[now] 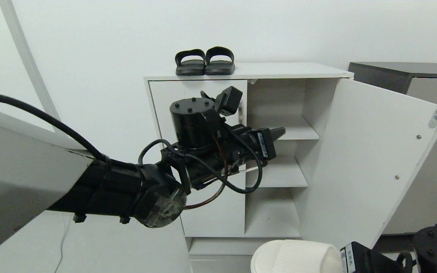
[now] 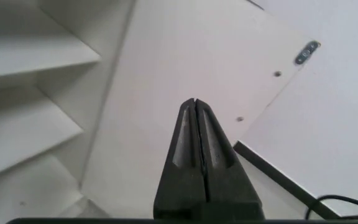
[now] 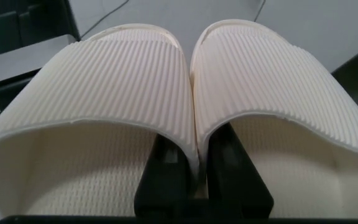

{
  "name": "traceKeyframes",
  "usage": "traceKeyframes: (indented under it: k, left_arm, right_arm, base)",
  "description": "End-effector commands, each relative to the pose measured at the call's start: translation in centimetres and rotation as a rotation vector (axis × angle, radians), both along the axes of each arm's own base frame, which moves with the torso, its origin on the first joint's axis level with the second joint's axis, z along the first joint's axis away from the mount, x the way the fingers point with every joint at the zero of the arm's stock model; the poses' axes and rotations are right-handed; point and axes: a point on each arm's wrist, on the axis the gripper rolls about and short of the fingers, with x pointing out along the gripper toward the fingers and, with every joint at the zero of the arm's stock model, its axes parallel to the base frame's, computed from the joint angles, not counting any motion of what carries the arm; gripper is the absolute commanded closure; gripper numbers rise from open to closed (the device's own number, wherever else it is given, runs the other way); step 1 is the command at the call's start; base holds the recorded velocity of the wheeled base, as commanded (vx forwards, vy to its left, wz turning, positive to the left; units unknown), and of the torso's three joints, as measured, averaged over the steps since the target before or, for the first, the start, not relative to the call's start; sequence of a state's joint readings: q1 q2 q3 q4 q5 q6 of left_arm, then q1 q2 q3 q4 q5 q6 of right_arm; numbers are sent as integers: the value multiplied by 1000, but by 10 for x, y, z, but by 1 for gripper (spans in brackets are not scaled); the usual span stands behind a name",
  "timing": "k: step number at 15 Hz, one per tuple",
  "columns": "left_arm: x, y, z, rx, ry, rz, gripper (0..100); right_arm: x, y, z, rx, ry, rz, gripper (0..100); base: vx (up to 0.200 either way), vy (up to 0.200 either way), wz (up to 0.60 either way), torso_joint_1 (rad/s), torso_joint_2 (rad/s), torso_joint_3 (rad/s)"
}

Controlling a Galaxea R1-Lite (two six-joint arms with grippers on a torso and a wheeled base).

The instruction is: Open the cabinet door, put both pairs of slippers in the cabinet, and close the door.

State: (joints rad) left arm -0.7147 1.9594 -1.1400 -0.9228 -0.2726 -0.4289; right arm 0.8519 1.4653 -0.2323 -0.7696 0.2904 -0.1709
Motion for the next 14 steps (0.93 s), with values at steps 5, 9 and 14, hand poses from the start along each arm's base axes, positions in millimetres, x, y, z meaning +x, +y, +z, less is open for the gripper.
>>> traceKeyframes:
  k: [5,9,14]
  left_arm:
    - [-63,113,24,150,-139,325,100]
    - [-144,182,20,273,-190,716,100]
    - [-244,254,-10,406,-122,1117,100]
  right_arm:
    - [51,14,-2,-30,5,-583,100]
    - [95,49,5,68,-26,-852,100]
    - [125,60,-1,80,-94,-1003,100]
  base:
    - [0,0,0,0,0,0]
    - [0,0,0,0,0,0]
    - [0,0,0,0,0,0]
